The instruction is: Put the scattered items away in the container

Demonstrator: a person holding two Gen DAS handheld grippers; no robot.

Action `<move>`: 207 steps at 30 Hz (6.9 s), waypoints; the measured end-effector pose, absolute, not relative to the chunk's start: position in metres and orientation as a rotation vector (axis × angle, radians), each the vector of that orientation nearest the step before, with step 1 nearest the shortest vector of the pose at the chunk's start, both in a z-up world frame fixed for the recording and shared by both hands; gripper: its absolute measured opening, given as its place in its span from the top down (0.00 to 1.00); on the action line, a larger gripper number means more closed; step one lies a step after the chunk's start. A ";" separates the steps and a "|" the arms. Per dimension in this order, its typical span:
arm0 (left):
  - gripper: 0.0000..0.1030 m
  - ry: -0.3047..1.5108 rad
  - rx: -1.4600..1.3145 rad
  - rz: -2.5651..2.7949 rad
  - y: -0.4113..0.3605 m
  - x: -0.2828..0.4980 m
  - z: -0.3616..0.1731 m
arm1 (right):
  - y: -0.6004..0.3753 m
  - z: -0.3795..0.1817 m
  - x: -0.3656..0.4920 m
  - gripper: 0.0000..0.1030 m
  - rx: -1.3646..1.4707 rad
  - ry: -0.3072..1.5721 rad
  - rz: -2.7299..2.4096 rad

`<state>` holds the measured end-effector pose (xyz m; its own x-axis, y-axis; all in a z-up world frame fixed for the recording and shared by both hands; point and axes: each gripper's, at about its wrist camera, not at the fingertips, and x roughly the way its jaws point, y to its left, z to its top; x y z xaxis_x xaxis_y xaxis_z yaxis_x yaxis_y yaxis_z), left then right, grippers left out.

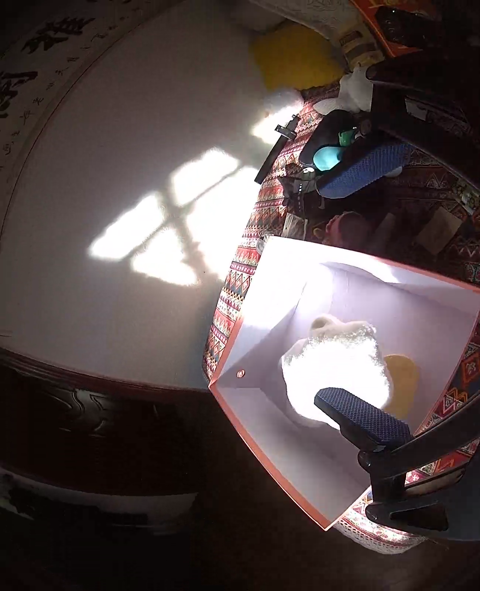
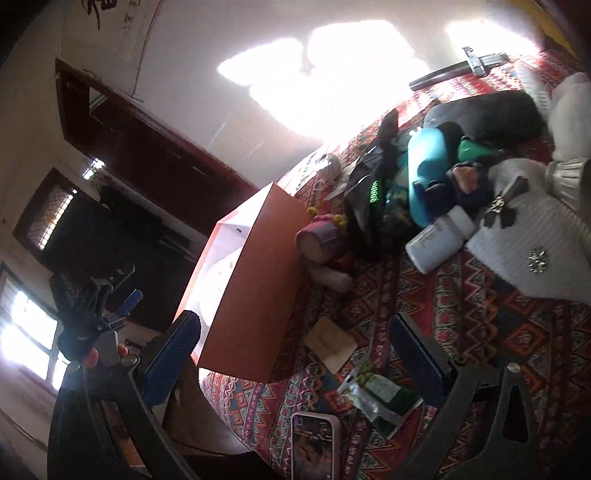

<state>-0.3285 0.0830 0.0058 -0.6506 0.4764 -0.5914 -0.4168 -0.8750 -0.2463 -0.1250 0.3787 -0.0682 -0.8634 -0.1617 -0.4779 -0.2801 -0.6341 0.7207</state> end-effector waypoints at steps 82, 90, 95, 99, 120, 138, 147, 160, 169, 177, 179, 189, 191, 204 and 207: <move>0.00 -0.305 -1.049 2.466 0.040 -0.361 -0.008 | 0.394 -0.030 -0.152 0.01 -0.615 1.167 2.628; 0.00 0.009 -1.096 2.216 0.207 -0.299 -0.045 | 0.488 -0.061 -0.076 0.01 -0.409 1.505 2.327; 0.00 0.169 -1.149 2.155 0.282 -0.273 -0.079 | 0.508 -0.109 -0.076 0.01 -0.418 1.819 2.189; 0.00 0.373 -1.094 2.218 0.318 -0.264 -0.097 | 0.507 -0.140 -0.099 0.05 -0.504 2.002 2.122; 0.23 0.677 -0.994 2.247 0.403 -0.289 -0.164 | 0.512 -0.197 -0.195 0.24 -0.736 2.007 2.027; 0.31 0.273 -1.057 2.231 0.294 -0.307 -0.093 | 0.471 -0.194 -0.214 0.47 -0.869 1.846 2.019; 0.31 0.137 -0.971 2.273 0.226 -0.312 -0.045 | 0.446 -0.185 -0.215 0.57 -0.840 1.837 2.045; 0.31 -0.057 -0.849 2.511 0.062 -0.344 0.012 | 0.314 -0.047 -0.278 0.57 -0.762 1.567 2.679; 0.28 -0.058 -0.985 2.613 0.009 -0.377 -0.016 | 0.219 -0.025 -0.311 0.47 -0.829 1.191 2.987; 0.06 -0.059 -0.961 2.735 0.008 -0.373 -0.013 | 0.264 -0.005 -0.276 0.14 -0.634 1.266 2.929; 0.04 -0.094 -0.945 2.718 0.012 -0.369 -0.010 | 0.287 -0.001 -0.263 0.14 -0.589 1.310 2.898; 0.03 -0.001 -0.928 2.509 0.119 -0.339 -0.006 | 0.393 0.001 -0.183 0.14 -0.419 1.401 2.651; 0.03 0.068 -0.918 2.473 0.149 -0.329 -0.010 | 0.410 -0.005 -0.170 0.14 -0.398 1.412 2.612; 0.03 0.542 -0.985 2.322 0.281 -0.312 -0.099 | 0.485 -0.062 -0.140 0.14 -0.498 1.622 2.398; 0.03 0.575 -1.000 2.308 0.290 -0.323 -0.116 | 0.493 -0.070 -0.140 0.14 -0.522 1.626 2.394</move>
<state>-0.3235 0.2901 -0.1158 -0.5690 0.3165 -0.7590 -0.6355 -0.7550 0.1617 -0.1396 0.4931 -0.0704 -0.9174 -0.0317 -0.3967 -0.3571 -0.3744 0.8558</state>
